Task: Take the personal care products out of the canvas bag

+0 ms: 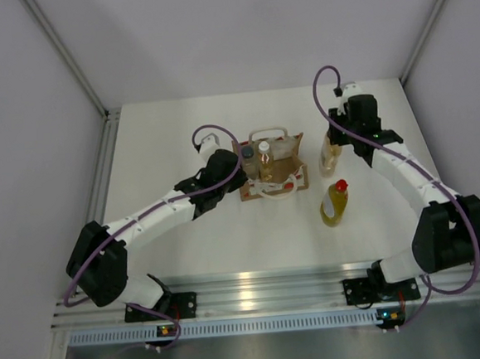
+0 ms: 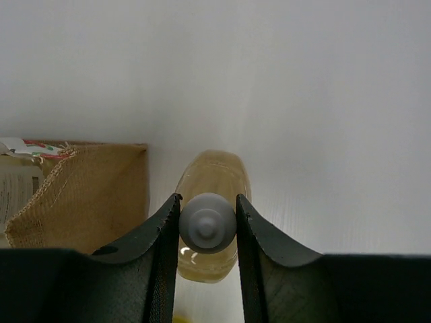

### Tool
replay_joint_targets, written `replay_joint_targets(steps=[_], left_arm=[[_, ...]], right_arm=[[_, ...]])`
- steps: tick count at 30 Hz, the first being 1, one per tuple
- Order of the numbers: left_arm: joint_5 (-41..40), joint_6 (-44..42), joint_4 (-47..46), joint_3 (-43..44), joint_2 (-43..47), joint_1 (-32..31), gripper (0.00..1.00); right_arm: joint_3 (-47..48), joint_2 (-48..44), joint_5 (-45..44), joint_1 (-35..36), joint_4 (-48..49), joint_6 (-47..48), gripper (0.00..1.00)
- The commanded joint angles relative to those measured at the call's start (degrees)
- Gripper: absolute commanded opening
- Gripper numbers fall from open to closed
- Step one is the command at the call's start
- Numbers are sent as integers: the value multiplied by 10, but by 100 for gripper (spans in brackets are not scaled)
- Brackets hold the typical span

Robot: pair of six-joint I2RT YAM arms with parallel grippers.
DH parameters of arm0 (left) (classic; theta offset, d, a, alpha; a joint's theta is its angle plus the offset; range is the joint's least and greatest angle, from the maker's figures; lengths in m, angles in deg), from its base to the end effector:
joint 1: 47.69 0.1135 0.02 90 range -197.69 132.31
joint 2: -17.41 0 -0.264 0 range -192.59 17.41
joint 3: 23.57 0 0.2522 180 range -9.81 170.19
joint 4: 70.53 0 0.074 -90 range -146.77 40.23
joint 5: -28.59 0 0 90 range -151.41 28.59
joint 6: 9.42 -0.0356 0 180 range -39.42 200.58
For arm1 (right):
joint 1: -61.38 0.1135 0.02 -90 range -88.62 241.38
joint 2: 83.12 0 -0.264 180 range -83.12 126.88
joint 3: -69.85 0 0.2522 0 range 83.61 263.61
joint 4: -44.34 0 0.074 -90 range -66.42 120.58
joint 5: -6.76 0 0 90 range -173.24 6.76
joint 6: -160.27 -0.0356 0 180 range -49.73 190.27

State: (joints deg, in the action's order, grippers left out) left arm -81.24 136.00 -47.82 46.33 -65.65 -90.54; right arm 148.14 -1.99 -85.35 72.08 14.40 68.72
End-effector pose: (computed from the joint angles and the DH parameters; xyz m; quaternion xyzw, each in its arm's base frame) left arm 0.2434 -0.2093 0.2552 -0.1739 0.8633 -0.2386 0.4092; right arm 0.3179 0.0587 0.3025 -0.0612 0.8757 0.0350 0.4778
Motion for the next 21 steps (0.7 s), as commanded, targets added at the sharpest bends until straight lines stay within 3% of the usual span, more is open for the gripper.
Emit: replay_joint_targets(steps=[1, 7, 10, 11, 13, 21], left_arm=[[22, -9, 19, -4, -15, -2, 0], [22, -12, 19, -5, -12, -2, 0], [23, -11, 19, -5, -10, -2, 0], [23, -12, 19, -6, -9, -2, 0], [23, -10, 19, -8, -6, -2, 0], [23, -4, 19, -8, -11, -2, 0]], right_arm=[[45, 18, 18, -5, 144, 10, 0], [63, 69, 18, -9, 140, 9, 0], [71, 78, 13, -8, 123, -3, 28], [77, 79, 10, -8, 117, -7, 49], [86, 77, 5, -8, 102, -11, 59], [127, 17, -4, 23, 34, -59, 63]])
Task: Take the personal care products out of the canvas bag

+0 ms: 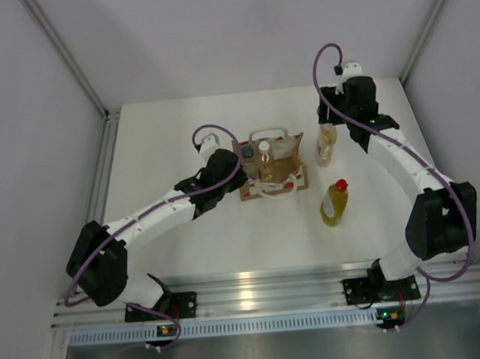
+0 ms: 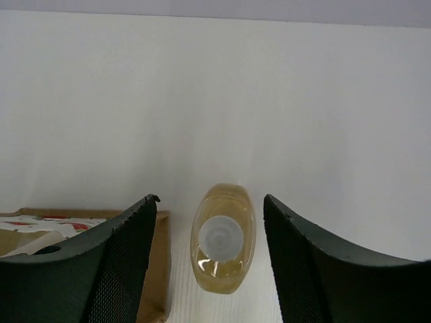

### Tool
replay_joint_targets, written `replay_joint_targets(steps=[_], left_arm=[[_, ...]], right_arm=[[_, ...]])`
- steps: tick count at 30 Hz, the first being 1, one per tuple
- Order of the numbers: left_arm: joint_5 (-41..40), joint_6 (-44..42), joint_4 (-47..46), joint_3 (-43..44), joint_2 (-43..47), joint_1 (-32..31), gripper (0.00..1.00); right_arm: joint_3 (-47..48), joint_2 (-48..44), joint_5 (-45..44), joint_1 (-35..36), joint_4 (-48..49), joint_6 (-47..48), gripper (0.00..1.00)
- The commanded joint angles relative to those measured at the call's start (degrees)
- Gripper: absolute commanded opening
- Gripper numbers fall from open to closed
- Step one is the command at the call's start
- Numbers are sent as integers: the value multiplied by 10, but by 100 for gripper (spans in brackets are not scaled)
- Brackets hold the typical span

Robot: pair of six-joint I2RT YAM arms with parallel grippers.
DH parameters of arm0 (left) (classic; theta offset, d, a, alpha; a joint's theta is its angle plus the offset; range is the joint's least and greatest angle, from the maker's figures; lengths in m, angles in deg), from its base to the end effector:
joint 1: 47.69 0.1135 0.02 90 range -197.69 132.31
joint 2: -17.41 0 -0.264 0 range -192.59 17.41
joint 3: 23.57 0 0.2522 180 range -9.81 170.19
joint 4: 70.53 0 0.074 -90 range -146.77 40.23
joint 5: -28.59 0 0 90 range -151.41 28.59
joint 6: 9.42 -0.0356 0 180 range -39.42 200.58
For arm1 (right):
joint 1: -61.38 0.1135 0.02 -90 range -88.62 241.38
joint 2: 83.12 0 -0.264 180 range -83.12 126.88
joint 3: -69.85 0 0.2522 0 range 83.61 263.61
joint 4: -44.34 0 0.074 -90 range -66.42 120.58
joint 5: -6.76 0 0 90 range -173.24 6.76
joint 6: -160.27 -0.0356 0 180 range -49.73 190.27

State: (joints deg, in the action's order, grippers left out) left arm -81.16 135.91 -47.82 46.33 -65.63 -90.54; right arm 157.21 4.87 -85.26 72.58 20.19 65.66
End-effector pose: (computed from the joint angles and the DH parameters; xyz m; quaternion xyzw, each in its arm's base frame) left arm 0.2433 -0.2093 0.2553 -0.1729 0.8635 -0.2389 0.4091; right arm 0.3558 0.0692 0.3286 -0.0389 0.8414 0.0594 0.5358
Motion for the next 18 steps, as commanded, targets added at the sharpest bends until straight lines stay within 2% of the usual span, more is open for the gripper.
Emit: replay_joint_targets(steps=[1, 4, 10, 13, 18], left_arm=[[21, -2, 19, -9, -12, -2, 0], [17, 0, 19, -11, -10, -2, 0], [10, 8, 19, -19, 1, -2, 0], [5, 13, 19, -24, 10, -2, 0], [-3, 20, 19, -28, 19, -2, 0]], right_arm=[[37, -61, -7, 27, -28, -34, 63], [13, -107, -36, 80, -29, -66, 60], [-38, -149, -118, 241, -27, -114, 55], [-66, -152, -147, 291, -7, -131, 52], [-51, -106, -178, 329, -5, -134, 47]])
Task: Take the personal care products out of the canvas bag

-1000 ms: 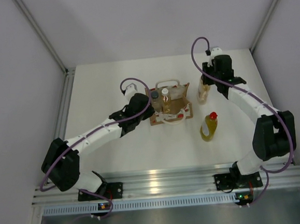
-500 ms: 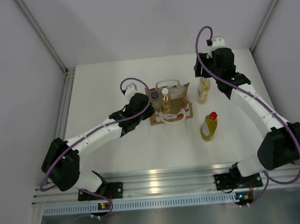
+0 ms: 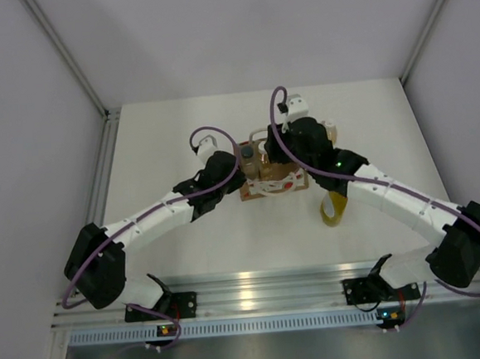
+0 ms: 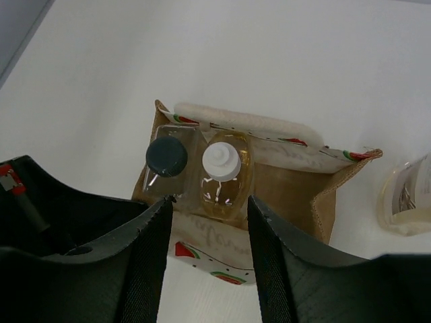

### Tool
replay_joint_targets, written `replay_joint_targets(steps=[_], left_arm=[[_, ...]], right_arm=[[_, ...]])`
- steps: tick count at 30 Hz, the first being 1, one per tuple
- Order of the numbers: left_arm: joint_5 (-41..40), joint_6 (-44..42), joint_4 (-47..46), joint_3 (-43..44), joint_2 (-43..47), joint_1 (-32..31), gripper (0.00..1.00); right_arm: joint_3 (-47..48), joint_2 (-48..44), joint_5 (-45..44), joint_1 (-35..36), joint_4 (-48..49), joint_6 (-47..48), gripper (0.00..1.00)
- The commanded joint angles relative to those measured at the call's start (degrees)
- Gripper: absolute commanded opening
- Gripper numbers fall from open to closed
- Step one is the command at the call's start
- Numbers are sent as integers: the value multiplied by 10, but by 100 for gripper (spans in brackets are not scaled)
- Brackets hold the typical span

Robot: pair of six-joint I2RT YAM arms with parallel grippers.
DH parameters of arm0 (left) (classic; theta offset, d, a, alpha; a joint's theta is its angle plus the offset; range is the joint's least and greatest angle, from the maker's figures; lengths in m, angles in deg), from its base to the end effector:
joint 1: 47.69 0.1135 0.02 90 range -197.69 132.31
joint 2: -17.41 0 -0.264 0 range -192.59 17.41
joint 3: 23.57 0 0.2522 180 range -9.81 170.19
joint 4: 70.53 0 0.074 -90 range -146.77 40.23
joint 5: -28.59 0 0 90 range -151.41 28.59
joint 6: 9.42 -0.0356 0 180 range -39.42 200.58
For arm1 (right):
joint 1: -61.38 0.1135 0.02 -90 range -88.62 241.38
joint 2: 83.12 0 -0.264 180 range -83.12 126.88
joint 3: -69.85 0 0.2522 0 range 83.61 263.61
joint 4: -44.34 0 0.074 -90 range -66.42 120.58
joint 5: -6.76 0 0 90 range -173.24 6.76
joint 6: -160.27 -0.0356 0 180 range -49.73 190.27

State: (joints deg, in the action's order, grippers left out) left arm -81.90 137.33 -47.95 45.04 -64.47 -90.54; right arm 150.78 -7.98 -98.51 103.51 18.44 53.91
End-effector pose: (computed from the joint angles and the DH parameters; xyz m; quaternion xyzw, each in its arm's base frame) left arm 0.2396 -0.2052 0.2541 -0.1864 0.8600 -0.2399 0.4101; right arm 0.2324 0.1976 0.3569 -0.1070 0.8089 0.1823 0.5486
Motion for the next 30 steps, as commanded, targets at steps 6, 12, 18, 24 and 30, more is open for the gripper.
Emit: replay_joint_targets(steps=[6, 12, 18, 24, 30], left_arm=[[1, -1, 20, -14, 7, -2, 0], [7, -1, 20, -11, -4, -2, 0], [6, -4, 20, -12, -4, -2, 0], [6, -7, 20, -15, 1, -2, 0], [3, -7, 20, -17, 6, -2, 0]], right_arm=[[45, 90, -60, 25, 0, -7, 47], [87, 147, -74, 24, 0, 18, 47], [116, 181, -78, 23, -1, 24, 47], [122, 207, -91, 16, -3, 25, 47], [116, 224, -87, 14, -2, 21, 46]])
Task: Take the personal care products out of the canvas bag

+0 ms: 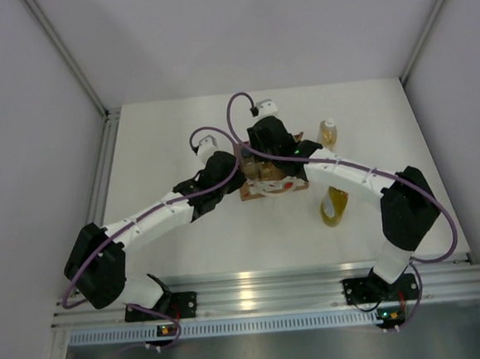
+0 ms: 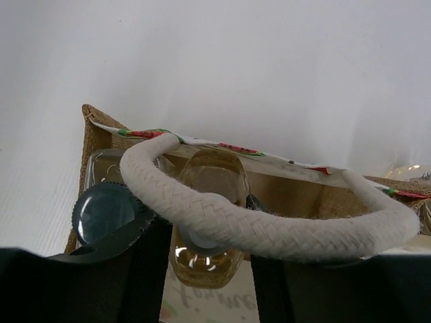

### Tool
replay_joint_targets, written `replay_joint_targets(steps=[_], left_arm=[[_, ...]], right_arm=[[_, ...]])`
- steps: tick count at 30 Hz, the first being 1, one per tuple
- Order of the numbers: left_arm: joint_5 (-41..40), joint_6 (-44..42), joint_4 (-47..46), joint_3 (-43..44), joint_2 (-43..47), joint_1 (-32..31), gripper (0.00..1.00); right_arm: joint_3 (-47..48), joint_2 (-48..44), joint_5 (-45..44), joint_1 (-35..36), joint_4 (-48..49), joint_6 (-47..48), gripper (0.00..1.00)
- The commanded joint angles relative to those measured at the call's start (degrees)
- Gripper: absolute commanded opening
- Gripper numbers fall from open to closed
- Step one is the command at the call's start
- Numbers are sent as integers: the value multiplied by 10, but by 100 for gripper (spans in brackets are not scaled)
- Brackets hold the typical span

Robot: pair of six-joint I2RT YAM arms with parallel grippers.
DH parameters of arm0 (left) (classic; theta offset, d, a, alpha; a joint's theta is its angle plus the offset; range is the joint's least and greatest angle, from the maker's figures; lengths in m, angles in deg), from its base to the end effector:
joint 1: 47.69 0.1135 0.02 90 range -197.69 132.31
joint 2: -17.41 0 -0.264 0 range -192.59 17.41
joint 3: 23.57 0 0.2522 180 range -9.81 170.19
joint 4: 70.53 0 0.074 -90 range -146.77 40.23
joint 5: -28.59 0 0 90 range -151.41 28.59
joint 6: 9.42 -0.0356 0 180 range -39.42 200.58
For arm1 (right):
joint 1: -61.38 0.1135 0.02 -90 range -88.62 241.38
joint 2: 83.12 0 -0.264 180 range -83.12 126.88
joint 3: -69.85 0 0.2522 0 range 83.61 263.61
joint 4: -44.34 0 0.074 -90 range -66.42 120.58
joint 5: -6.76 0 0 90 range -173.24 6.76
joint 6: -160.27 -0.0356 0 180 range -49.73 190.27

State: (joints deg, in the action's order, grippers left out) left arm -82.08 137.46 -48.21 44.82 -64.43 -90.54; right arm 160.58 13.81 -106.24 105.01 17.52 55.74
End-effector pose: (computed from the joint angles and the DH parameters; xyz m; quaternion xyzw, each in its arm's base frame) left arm 0.2394 -0.2049 0.2534 -0.1881 0.8591 -0.2399 0.4111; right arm 0.2934 0.2605 0.2902 -0.1243 0.8575 0.0740 0.4937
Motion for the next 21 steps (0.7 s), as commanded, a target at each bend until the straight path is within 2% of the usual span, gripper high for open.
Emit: replay_joint_targets(steps=[1, 2, 6, 9, 11, 21], left_arm=[[6, -9, 23, -15, 5, -2, 0], [6, -8, 23, -15, 4, -2, 0], [5, -8, 23, -15, 3, -2, 0], [5, -9, 23, -15, 4, -2, 0], [5, -8, 23, -15, 4, -2, 0], [6, -5, 23, -15, 2, -2, 0]], right_arm=[[18, 9, -12, -1, 8, 3, 44], [20, 10, -12, -1, 8, 3, 42], [19, 6, -12, -2, 8, 3, 17], [18, -7, -13, -2, 8, 5, 10], [18, -14, -13, -2, 8, 5, 1], [48, -71, -15, -2, -2, 20, 0]])
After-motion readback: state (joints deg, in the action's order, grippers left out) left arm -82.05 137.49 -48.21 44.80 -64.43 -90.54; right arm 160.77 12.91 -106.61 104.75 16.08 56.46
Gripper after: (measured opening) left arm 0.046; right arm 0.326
